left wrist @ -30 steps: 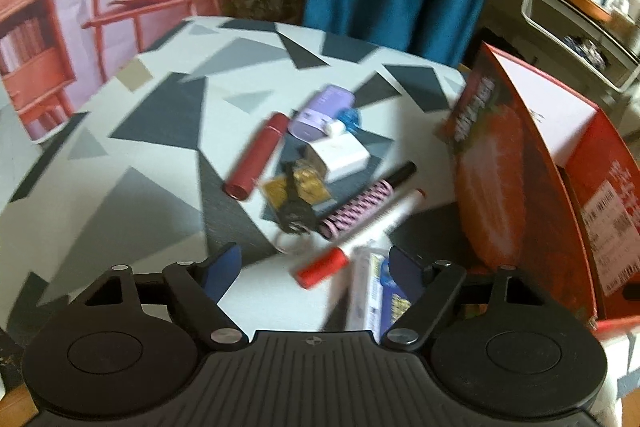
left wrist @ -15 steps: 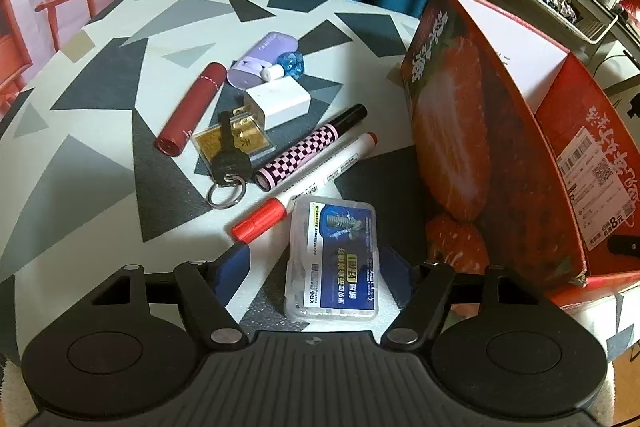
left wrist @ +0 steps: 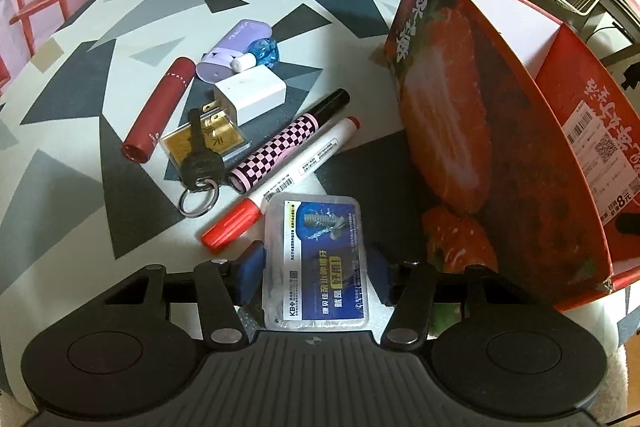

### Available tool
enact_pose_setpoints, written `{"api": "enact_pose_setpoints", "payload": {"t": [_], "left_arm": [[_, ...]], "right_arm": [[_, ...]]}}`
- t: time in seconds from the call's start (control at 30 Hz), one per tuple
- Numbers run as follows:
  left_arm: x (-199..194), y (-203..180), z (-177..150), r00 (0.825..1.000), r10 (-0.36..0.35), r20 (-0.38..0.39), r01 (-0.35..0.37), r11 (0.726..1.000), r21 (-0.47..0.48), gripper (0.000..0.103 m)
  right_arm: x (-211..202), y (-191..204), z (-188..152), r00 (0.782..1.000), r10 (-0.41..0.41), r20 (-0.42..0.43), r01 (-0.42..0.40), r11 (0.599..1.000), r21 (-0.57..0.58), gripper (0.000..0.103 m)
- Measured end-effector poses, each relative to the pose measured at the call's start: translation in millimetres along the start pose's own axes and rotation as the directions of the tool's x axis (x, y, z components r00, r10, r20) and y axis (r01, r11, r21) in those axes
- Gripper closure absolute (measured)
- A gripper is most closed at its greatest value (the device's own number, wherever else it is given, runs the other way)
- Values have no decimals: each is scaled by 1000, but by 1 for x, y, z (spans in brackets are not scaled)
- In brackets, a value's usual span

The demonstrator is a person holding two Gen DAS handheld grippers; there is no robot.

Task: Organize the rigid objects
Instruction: 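Close the left tool on the clear card case and lift it, then carry the card case into the red box and release it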

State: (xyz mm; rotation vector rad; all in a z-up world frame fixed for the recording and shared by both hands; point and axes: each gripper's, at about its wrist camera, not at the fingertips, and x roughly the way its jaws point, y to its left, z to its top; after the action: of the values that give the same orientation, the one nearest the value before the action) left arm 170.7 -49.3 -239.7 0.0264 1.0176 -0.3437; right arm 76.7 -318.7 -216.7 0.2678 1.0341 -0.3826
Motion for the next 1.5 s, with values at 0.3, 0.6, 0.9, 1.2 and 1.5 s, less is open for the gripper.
{"api": "enact_pose_setpoints", "payload": {"t": [0.3,0.6,0.9,1.2,1.5], "left_arm": [[2,18,11,999,43,14,-43,999,-21,46],[9,21,20,998,64,14,-64,998,5,46],[-12,13,36,996,35,85,-44,993,113,46],[-56,-23,79,956,-121,268,21,937,348,46],[-56,-88,87,927,-247,282,36,806,590,46]], "right_arm": [[0,1,0,1000,-3,1,3,1000,-3,91],[0,1,0,1000,-3,1,3,1000,-3,91],[0,1,0,1000,-3,0,3,1000,-6,91],[0,2,1,1000,-5,-2,5,1000,-14,91],[0,3,2,1000,-12,-11,12,999,-31,91]]}}
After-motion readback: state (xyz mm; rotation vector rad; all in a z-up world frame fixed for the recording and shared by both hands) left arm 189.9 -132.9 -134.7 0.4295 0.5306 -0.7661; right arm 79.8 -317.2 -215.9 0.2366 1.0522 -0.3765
